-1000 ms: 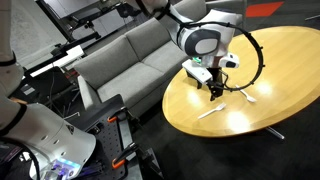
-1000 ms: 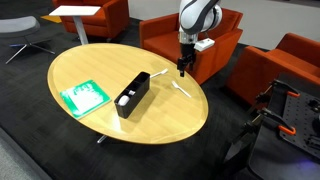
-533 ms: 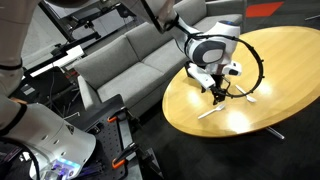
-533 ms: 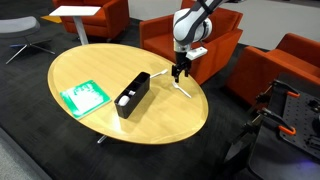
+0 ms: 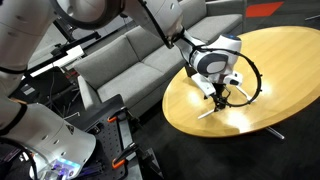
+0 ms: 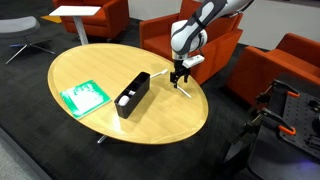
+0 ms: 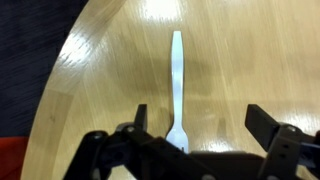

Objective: Put the fork on the left inside the cutlery holder

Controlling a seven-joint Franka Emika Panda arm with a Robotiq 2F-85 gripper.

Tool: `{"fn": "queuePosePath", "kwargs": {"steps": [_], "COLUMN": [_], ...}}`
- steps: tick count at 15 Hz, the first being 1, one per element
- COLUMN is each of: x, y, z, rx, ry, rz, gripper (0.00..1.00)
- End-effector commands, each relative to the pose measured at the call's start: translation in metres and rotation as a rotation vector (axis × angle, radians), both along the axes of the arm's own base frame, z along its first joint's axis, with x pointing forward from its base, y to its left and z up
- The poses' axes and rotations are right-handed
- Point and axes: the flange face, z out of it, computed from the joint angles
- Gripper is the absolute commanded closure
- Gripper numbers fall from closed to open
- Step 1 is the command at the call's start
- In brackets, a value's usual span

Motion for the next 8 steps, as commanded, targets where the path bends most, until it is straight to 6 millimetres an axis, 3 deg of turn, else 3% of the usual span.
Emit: {"fn": "queuePosePath", "kwargs": {"steps": [1, 7, 8], "x": [0.007, 0.009, 0.009], "y": [-0.003, -0.008, -0.008], "z": [-0.010, -0.023, -0.024], "rx": [-0.028, -0.033, -0.033], "ry": [0.029, 0.041, 0.043], "rz": [-0.017, -0.019, -0.018], "gripper": [0.00, 0.00, 0.05]}}
